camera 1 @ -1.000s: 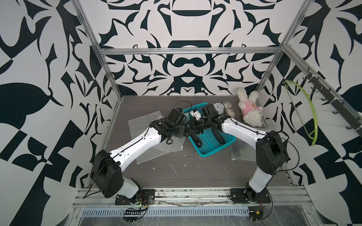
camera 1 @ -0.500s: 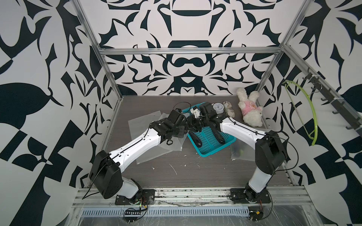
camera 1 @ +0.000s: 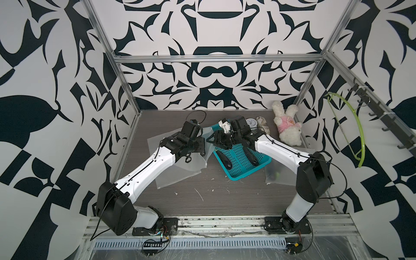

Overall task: Place the eggplant in a zip-top bag and seal the zipper
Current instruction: Place the eggplant in the zipper food storage bag, then pick up the eggplant from the basket.

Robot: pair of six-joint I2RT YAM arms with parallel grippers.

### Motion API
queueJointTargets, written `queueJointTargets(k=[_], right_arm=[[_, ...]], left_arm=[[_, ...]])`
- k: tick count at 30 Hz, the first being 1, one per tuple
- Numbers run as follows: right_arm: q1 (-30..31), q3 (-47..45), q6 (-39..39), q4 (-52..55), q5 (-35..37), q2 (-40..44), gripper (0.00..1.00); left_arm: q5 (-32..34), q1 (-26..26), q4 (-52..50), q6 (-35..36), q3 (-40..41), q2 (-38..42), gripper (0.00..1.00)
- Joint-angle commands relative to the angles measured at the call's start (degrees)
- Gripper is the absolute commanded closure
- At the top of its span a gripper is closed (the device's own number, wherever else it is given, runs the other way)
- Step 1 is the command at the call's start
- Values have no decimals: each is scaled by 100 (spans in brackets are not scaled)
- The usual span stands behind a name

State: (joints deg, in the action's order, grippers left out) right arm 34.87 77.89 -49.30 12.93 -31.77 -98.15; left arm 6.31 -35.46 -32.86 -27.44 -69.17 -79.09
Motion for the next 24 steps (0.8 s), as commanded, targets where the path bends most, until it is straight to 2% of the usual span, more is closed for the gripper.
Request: queueJointTargets(k=[1,7,13,17,24], right_arm=[[11,210,283,-89,92,441,42],[-65,491,1258,744,337,744,43],[-342,422,2174,1340,372,993,39],[-448,341,2976,1941,784,992,37],[-702,-85,3556,2112,947,678,33]], left_arm=[[-259,119,-265,-81,-178,104,100],[-445,413,-438,-100,-264,187,100],[-578,446,-517,-16,-309,37,100],[-578,448,-511,2,-360,-48,100],[-631,461,-651,28,-534,-351,100]])
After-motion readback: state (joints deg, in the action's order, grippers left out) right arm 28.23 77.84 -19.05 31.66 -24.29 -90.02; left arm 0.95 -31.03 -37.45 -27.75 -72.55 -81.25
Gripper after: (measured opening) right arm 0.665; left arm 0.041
